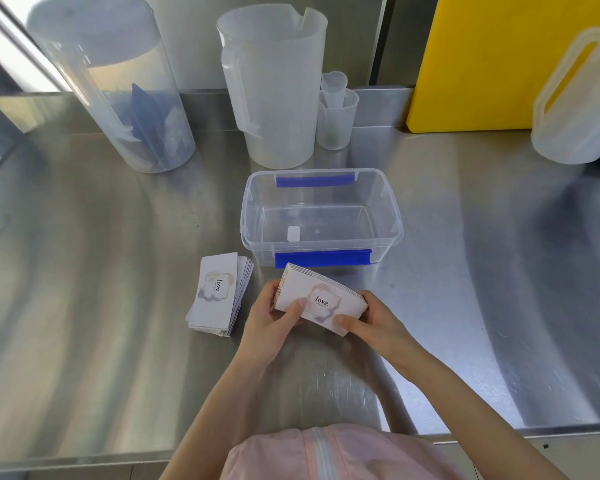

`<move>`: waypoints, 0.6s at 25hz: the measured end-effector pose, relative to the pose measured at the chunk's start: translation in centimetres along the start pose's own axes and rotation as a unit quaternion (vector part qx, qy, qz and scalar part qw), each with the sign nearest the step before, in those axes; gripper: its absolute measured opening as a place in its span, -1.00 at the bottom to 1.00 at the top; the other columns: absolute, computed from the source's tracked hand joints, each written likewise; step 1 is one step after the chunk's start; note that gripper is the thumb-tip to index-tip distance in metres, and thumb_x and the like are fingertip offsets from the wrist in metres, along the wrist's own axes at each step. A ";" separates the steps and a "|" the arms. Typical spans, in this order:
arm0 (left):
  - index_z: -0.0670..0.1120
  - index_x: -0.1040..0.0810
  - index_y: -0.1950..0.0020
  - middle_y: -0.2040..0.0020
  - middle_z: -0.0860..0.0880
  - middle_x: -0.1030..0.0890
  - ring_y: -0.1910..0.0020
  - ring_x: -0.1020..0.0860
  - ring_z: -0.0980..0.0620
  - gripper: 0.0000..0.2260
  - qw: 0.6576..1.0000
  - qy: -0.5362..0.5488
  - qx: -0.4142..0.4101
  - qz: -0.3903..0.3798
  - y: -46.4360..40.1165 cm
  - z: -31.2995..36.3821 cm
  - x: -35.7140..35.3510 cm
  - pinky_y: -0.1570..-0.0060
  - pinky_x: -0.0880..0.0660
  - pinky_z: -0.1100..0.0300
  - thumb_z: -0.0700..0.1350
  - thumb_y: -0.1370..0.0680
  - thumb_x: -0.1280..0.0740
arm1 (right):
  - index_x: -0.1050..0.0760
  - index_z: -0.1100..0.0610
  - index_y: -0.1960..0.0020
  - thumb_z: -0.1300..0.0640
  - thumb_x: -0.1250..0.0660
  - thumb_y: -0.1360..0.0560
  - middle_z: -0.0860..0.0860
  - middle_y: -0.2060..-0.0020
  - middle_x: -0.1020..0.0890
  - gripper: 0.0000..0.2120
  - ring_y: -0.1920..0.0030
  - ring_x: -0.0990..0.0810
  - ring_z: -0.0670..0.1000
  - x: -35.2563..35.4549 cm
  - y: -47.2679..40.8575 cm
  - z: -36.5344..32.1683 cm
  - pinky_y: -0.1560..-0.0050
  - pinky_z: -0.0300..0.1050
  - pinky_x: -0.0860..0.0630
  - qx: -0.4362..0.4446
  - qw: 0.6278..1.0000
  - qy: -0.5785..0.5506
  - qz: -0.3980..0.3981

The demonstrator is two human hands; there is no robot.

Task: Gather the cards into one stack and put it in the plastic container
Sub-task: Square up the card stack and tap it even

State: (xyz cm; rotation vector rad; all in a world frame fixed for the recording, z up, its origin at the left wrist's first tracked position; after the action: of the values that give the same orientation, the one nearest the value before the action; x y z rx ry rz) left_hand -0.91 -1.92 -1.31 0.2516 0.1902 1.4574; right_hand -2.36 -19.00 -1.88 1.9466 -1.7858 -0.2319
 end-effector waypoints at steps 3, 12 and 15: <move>0.07 -0.43 0.03 0.08 0.08 -0.59 0.13 -0.60 0.22 -0.83 0.999 -0.045 -0.026 0.008 0.1 1.3 0.7 0.08 -0.57 0.29 -0.19 -0.48 -0.30 | -0.34 -0.04 -0.13 0.09 -0.33 -0.46 -0.10 0.00 -0.53 -0.71 0.03 -0.54 -0.14 -0.1 -0.2 -1.7 0.16 -0.32 -0.56 0.030 0.999 -0.020 -0.010; -0.04 -0.40 0.07 0.13 0.00 -0.56 0.21 -0.54 0.09 -0.85 0.984 -0.002 -0.009 0.176 -1.2 3.5 6.0 0.24 -0.49 0.29 -0.21 -0.46 -0.33 | -0.40 0.06 0.06 0.00 -0.32 -0.45 -0.10 0.18 -0.52 -0.83 0.13 -0.50 -0.07 -5.1 -2.4 -6.9 0.18 -0.28 -0.45 0.046 0.985 0.130 -0.100; -0.11 -0.42 -0.10 0.06 -0.02 -0.56 0.13 -0.54 0.00 -0.77 0.977 -0.060 0.017 0.202 -2.1 3.9 8.0 0.16 -0.45 0.17 -0.15 -0.47 -0.31 | -0.41 0.07 0.09 -0.03 -0.31 -0.45 0.01 0.09 -0.60 -0.82 0.01 -0.58 0.05 -7.6 -3.5 -8.0 -0.08 -0.04 -0.55 0.036 0.978 0.159 -0.129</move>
State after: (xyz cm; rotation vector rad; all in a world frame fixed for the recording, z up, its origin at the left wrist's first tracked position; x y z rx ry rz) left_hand 3.03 5.64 2.08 0.4236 0.0663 1.8366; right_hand 3.27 -9.62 1.98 2.1268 -1.3557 0.0600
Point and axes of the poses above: each hand's wrist, its own y-axis away from the middle knuckle, its own x-axis out of the back of the hand, z = x × y, the point moved 1 cm from there along -y, towards the middle knuckle
